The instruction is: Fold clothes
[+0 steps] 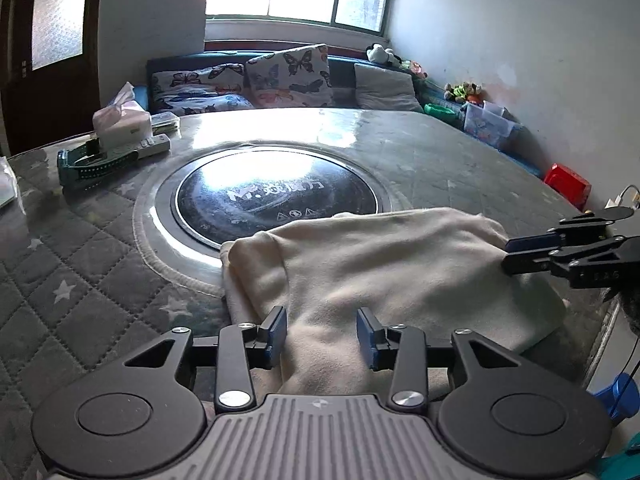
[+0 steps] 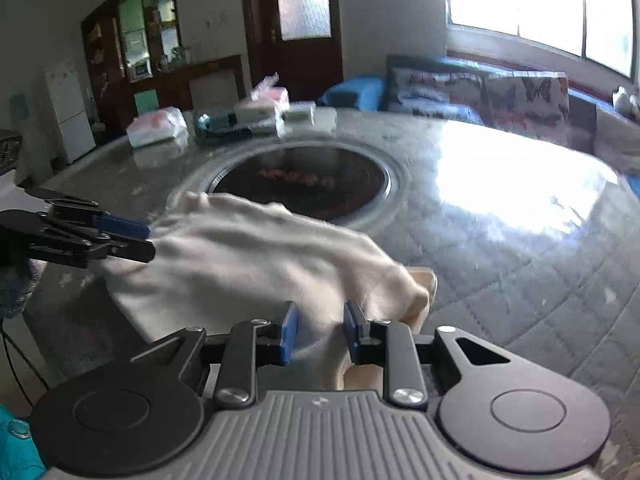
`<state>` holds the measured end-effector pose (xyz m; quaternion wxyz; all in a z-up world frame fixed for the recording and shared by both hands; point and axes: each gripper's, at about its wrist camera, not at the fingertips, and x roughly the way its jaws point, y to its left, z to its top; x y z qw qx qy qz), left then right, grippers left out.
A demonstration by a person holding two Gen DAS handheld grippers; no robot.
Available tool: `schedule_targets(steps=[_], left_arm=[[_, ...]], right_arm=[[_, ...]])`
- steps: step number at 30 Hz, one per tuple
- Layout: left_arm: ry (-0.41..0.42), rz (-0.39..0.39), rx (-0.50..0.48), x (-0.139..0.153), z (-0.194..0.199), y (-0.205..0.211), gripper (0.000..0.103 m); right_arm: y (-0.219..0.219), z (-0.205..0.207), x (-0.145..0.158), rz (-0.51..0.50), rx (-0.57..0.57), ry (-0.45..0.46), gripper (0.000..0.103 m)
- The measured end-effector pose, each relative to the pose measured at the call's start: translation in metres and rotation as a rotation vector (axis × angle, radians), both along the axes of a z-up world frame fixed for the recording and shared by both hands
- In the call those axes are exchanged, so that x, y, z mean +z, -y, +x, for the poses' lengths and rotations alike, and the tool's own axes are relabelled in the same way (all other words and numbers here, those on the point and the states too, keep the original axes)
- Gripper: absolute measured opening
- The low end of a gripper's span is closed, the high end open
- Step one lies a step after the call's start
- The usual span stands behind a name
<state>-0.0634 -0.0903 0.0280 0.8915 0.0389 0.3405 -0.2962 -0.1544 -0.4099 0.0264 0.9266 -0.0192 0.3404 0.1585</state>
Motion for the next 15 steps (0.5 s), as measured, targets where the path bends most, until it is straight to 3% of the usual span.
schedule_targets(steps=[8, 15], left_arm=[[-0.05, -0.006, 0.055, -0.008, -0.002, -0.009, 0.046], [-0.047, -0.01, 0.083, -0.003, -0.006, -0.018, 0.05]], right_arm=[[0.0, -0.005, -0.009, -0.009, 0.011, -0.027, 0.024], [-0.008, -0.026, 0.007, -0.019, 0.08, -0.007, 0.024]])
